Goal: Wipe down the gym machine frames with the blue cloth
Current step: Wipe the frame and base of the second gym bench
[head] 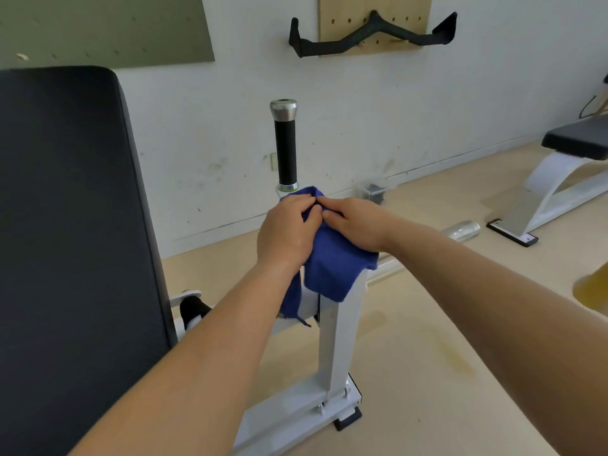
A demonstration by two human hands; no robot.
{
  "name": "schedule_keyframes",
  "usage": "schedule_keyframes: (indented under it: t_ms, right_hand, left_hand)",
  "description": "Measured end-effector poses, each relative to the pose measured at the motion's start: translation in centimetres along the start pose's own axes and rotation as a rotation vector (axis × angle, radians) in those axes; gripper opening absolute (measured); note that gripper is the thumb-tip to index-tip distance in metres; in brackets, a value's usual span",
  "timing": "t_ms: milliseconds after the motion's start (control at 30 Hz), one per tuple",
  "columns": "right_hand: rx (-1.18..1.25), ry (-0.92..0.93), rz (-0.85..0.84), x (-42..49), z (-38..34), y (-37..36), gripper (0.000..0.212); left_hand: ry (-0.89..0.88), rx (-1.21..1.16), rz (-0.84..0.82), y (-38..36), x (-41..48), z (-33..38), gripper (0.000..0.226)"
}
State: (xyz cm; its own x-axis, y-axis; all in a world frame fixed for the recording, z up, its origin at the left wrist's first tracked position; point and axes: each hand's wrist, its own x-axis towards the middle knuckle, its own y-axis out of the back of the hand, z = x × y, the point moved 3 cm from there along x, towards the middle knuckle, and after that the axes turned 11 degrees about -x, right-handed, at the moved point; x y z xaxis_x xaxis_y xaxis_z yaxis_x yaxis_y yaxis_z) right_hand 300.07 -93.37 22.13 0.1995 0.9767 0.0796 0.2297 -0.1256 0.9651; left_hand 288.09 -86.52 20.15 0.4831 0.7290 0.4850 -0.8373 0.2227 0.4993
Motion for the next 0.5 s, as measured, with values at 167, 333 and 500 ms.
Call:
schedule_keyframes:
  t_ms: [167,333,500]
  right_hand:
    - [-0.053,-0.025,0.018,-0.9,-0.7,-0.2,0.044]
    - [-0.081,0.012,0.036,-5.3,-1.6,0.0,0.045]
    - [-0.075,0.019,0.03,-7.9,-1.5,0.0,0.05]
  left_hand:
    - [-0.049,0.355,0.07,1.2,-0.8,0.5,0.032]
    - [-0.026,0.115,-0.164,0.8,-4.6,2.8,0.033]
    - [-0.007,0.027,-0.228,0.4,-8.2,2.8,0.047]
